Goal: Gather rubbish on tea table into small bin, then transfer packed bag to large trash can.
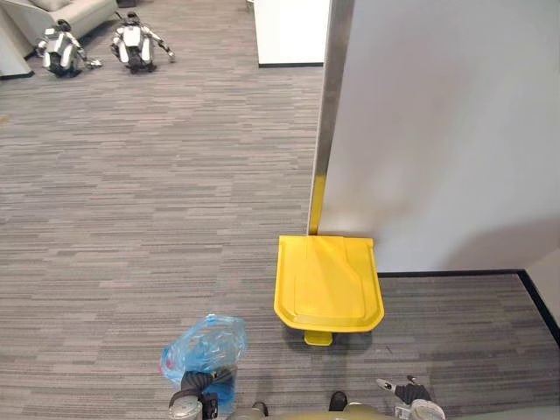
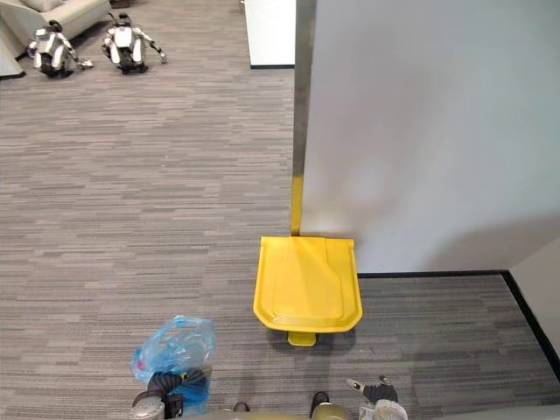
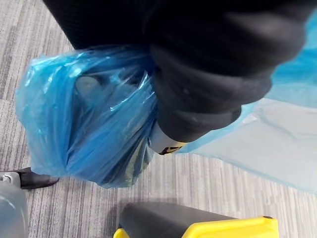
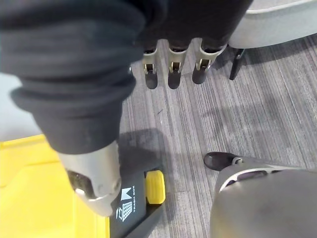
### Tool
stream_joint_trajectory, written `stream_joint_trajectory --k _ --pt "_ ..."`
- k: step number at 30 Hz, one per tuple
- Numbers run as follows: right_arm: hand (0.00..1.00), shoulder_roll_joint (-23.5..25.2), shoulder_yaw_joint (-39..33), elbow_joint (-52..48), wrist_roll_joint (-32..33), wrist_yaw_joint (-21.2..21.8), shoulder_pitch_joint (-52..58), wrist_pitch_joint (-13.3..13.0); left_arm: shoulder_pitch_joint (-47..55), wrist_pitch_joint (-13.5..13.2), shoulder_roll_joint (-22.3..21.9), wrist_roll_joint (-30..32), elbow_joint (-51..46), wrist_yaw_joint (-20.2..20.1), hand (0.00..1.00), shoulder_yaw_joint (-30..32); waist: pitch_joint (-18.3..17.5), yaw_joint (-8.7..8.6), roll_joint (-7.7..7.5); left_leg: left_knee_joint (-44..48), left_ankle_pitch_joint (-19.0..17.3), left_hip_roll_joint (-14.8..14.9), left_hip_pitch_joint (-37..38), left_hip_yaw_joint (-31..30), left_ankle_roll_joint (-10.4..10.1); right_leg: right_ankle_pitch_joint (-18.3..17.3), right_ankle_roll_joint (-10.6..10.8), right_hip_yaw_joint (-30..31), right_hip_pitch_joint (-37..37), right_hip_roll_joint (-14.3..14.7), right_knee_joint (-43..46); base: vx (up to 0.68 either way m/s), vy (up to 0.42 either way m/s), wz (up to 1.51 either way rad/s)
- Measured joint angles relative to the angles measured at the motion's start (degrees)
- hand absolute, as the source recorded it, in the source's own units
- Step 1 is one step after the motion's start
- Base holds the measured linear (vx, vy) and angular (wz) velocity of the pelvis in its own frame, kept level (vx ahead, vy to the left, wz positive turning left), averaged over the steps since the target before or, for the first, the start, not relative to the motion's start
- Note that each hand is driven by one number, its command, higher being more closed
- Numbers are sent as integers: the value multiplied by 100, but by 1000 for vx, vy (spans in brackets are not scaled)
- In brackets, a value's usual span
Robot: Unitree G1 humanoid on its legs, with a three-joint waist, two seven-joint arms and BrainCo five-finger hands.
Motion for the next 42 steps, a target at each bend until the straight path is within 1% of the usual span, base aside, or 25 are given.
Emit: stream_joint_trajectory --k 7,11,13,14,15,16,17,18,19,20,21,22,23,24,25,26,27,29,31,32,35,37,38,40,42 --pt "0 -54 -68 104 29 -2 71 -3 42 0 57 24 10 -3 100 -232 -37 -22 -76 -220 150 -30 -44 -319 -61 6 5 -149 22 2 -149 -49 -12 16" --pt "0 -66 -81 100 28 -3 31 -3 44 0 57 26 10 -10 100 -269 -43 -16 -86 -288 187 -30 -33 -322 -45 -1 17 -150 19 7 -153 13 -2 2" --pt "0 -64 -83 92 28 -4 4 -3 45 0 57 25 9 -12 100 -269 -34 -13 -105 -254 134 -44 -32 -246 -32 -102 110 -98 -73 -33 51 40 12 -12" --pt "0 -56 -82 78 27 -4 -17 -2 50 0 57 26 9 -11 100 -268 -18 -1 -139 -84 4 -89 -77 -150 8 -325 183 -13 -256 -148 464 35 50 -17" --pt "0 -47 -80 58 26 -4 -29 0 57 0 57 25 8 -11 100 -270 -10 -1 -163 34 -93 -118 -101 -108 42 -450 222 25 -344 -226 699 52 69 -17" --pt "0 -13 -80 -29 26 -4 -29 4 63 1 57 25 8 -10 100 -279 30 -4 -214 279 -298 -171 -114 -33 103 -626 333 76 -438 -375 1149 69 57 -15" --pt "0 19 -82 -111 27 -4 -6 3 67 4 55 25 9 -10 100 -308 49 -6 -237 411 -479 -185 -41 -45 193 -732 513 133 -568 -510 1670 76 37 -15" --pt "0 32 -78 -134 28 -4 -18 4 50 6 53 25 6 -9 100 -314 77 -16 -228 451 -523 -194 16 -38 234 -731 639 181 -730 -569 2095 60 39 -10" --pt "0 85 -67 -153 28 -2 -44 5 -17 7 69 25 -3 -4 100 -324 174 -36 -201 564 -625 -181 134 -44 290 -603 892 177 -1287 -674 3216 120 50 -10" --pt "0 162 -65 -160 30 4 -45 19 -94 12 64 25 -20 4 100 -329 262 -35 -144 851 -843 -62 178 -30 345 -880 625 194 -1547 -584 3389 153 46 -13" --pt "0 182 -28 -273 31 5 -58 20 -198 22 168 24 -23 8 100 -333 332 -30 -211 1078 -1049 64 174 2 324 -894 544 154 -1757 -372 2905 204 -6 -10" --pt "0 250 -34 -396 31 -12 -66 17 -378 27 283 23 -62 8 100 -330 420 -31 -386 1261 -1198 68 189 32 255 -753 443 137 -1823 -227 2110 154 -49 2" --pt "0 253 -35 -419 31 -15 -67 18 -461 27 301 24 -64 9 100 -325 455 -18 -443 1369 -1282 51 187 23 213 -685 405 151 -1836 -190 1850 216 -126 13" --pt "0 243 -47 -436 31 -18 -65 26 -525 27 324 25 -116 9 100 -316 452 -10 -507 1608 -1463 2 147 -5 102 -649 386 222 -1719 -111 1572 286 -154 -1" --pt "0 187 -107 -552 31 -22 -132 42 -595 27 213 27 -180 10 100 -327 502 5 -372 1762 -1618 119 153 -6 31 -652 421 237 -1713 -43 1665 337 -151 3" --pt "0 210 -176 -709 32 -31 -160 44 -618 23 154 27 -276 -10 100 -336 569 -38 -245 1736 -1621 158 157 -8 19 -846 418 219 -1755 -20 1842 268 -87 3" --pt "0 244 -243 -820 32 -39 -173 44 -665 15 126 28 -325 -13 100 -336 591 -41 -207 1699 -1613 115 182 -14 5 -956 396 230 -1808 -27 1993 224 -52 24" --pt "0 344 -424 -859 33 -29 -74 61 -716 -11 127 28 -474 -14 100 -314 584 -9 -168 1533 -1622 83 461 -53 -18 -1217 121 199 -1855 -133 2565 237 -73 30" --pt "0 380 -518 -859 36 -19 -66 96 -714 -11 120 35 -521 -16 100 -297 565 -2 -105 1435 -1616 146 585 -54 -38 -1361 51 118 -1784 -113 2655 254 -77 18" --pt "0 385 -531 -858 36 -14 -125 111 -730 -12 85 35 -523 -18 100 -258 538 -8 -65 1407 -1571 204 573 1 -110 -1374 22 47 -1776 -91 2626 258 -62 12" --pt "0 351 -528 -861 34 -14 -242 112 -821 -12 -76 34 -523 -85 100 -220 526 -9 -72 1291 -1479 249 563 45 -234 -1345 -29 -22 -1776 -78 2566 115 -20 6" --pt "0 362 -472 -859 31 -14 -280 112 -880 -13 -96 35 -528 -108 100 -224 511 -14 -96 1184 -1457 273 559 96 -240 -1286 -111 -61 -1781 -62 2436 11 22 5" --pt "0 373 -440 -850 31 -13 -272 113 -880 -13 -87 35 -528 -108 100 -224 496 -13 -117 1156 -1457 276 556 98 -240 -1272 -100 -71 -1782 -63 2408 -53 26 10" --pt "0 382 -193 -832 31 -9 -221 112 -838 -14 -67 35 -532 -107 100 -263 366 -13 -163 1037 -1457 300 475 92 -241 -1189 -144 -154 -1796 -63 2255 -82 23 17" --pt "0 382 150 -831 32 -6 -217 108 -755 -7 -42 34 -536 -106 100 -423 314 -13 -180 1030 -1458 308 302 -7 -242 -1091 -66 -242 -1835 -94 2101 -120 17 25"
